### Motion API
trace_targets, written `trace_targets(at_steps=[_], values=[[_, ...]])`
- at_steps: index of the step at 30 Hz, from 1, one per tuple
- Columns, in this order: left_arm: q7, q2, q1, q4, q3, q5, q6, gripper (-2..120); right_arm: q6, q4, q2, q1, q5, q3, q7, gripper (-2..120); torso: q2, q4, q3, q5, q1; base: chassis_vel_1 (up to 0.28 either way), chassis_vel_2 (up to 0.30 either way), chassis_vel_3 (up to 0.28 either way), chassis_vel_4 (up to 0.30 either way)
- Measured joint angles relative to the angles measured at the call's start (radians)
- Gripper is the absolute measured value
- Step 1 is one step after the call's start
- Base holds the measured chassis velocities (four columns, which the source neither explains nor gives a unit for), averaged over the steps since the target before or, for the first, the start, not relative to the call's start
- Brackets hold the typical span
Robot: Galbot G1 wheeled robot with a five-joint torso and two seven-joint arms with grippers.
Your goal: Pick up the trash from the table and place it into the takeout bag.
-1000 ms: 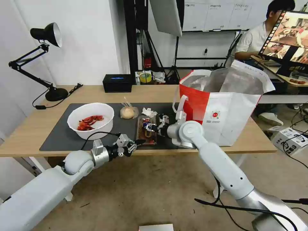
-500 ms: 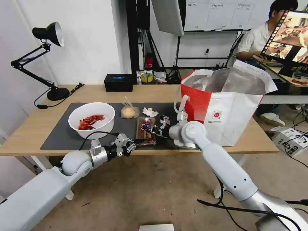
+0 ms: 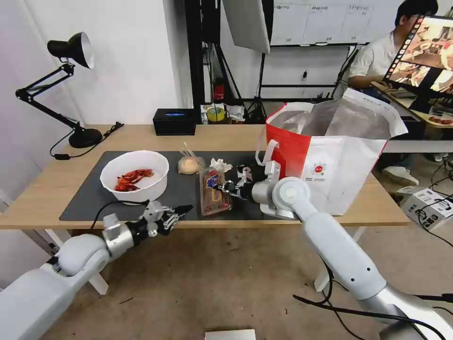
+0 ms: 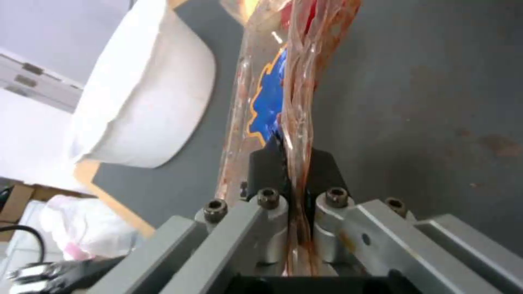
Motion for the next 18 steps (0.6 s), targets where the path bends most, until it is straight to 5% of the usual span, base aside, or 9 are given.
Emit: trace_targets(at_steps=[9, 18], values=[[0.026, -0.032, 0.168, -0.016, -0.157, -0.013, -0.056, 57, 0.086, 0.093, -0.034, -0.016, -0.002, 0.040, -0.117, 0, 0.000, 0.0000, 0.000, 0.0001, 0.000, 0.000, 0.000, 0.000, 0.000], [0.027, -0.075, 0.259, -0.061, -0.238, -0.007, -0.058, 91, 0.352, 0.197, -0.059, 0.004, -0.007, 0.109, -0.146, 0, 0.000, -0.0001, 0.000, 0.0001, 0.000, 0.000, 0.000, 0.000, 0.000]])
